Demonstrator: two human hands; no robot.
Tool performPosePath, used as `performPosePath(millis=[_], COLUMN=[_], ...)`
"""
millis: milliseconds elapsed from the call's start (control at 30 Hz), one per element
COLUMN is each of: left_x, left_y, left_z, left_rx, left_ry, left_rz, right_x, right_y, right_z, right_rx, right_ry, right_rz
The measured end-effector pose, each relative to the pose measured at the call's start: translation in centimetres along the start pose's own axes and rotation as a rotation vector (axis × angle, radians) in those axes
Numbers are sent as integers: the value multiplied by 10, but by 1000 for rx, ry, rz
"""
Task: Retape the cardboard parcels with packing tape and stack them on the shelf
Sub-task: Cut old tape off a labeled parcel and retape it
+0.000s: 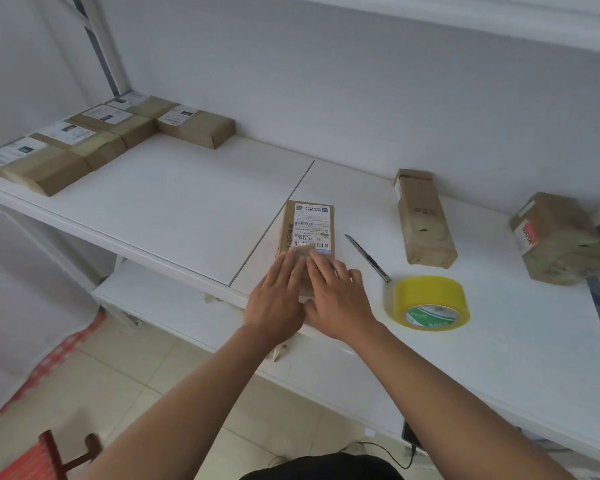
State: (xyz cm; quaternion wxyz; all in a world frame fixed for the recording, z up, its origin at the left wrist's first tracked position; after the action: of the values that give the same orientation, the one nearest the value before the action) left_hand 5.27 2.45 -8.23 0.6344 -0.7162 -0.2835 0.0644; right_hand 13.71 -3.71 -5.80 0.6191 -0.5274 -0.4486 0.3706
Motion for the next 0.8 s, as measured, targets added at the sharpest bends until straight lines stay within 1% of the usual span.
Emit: performPosePath(millis=[67, 200, 300, 367, 467, 667, 700, 800], left_x=[1, 4, 2, 0, 0, -5, -5, -4], left_y=[7, 17, 4, -6, -9, -4, -4, -5], left_z=[6, 11, 11, 8, 9, 6, 6, 6], left_rx=[10, 43, -64, -105, -134, -120, -123, -141], left_ry=[-38, -27, -47, -28, -32, -12, -8, 5], left_rz=[49, 133, 92, 63, 46, 27, 34, 30], right_x=[-1, -3, -5, -4, -3, -20, -21, -22], right_y=[2, 4, 4, 0, -3, 18, 20, 15], right_z=[-2, -5, -7, -5, -4, -4, -5, -9], right_rx=[-39, -31, 16, 46, 81, 62, 62, 51], right_ry=[-7, -26, -38, -38, -39, -44, -46, -43], right_rz=[22, 83, 148, 167, 164, 236, 230, 145])
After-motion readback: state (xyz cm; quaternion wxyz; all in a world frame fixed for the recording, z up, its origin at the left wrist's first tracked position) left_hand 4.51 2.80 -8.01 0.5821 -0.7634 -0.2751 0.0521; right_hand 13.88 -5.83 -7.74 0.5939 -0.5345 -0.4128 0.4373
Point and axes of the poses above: each hand's wrist, its own x-axis towards the middle knuckle, its own y-axis out of the palm, z = x × y, the point moved 7 cm from there along x, towards the middle knuckle, and after that the axes turned 4 degrees about y, right-handed, at the moved point
